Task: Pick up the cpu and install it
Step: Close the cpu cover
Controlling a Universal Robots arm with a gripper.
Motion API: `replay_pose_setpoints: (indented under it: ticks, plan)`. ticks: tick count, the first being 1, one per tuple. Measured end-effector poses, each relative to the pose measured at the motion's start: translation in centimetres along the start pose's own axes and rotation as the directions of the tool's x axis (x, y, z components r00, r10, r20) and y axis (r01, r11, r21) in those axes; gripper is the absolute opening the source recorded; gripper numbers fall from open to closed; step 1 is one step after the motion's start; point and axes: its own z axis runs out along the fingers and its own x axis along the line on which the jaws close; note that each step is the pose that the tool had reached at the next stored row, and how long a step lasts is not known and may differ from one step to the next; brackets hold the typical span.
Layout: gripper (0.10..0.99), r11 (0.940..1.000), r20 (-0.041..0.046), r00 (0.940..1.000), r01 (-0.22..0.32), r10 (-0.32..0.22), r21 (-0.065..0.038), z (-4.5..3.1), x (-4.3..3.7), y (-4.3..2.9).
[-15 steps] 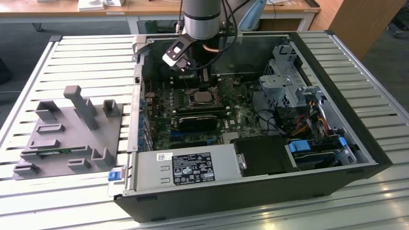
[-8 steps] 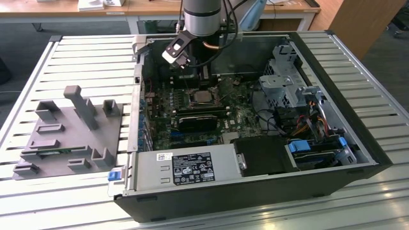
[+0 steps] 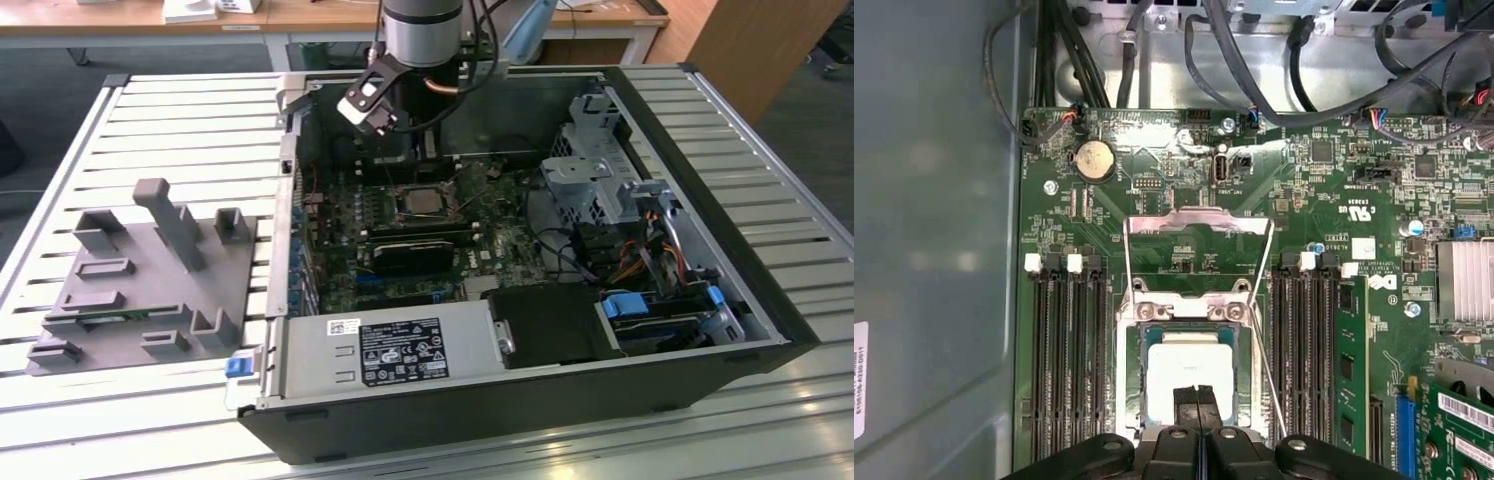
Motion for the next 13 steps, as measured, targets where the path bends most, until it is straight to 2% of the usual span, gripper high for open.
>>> replay_pose_setpoints:
  ticks: [13]
  plan:
    - [0.106,1.0,0.0001,1.0,-0.002,0.002,0.0,-0.31,0.0,0.02]
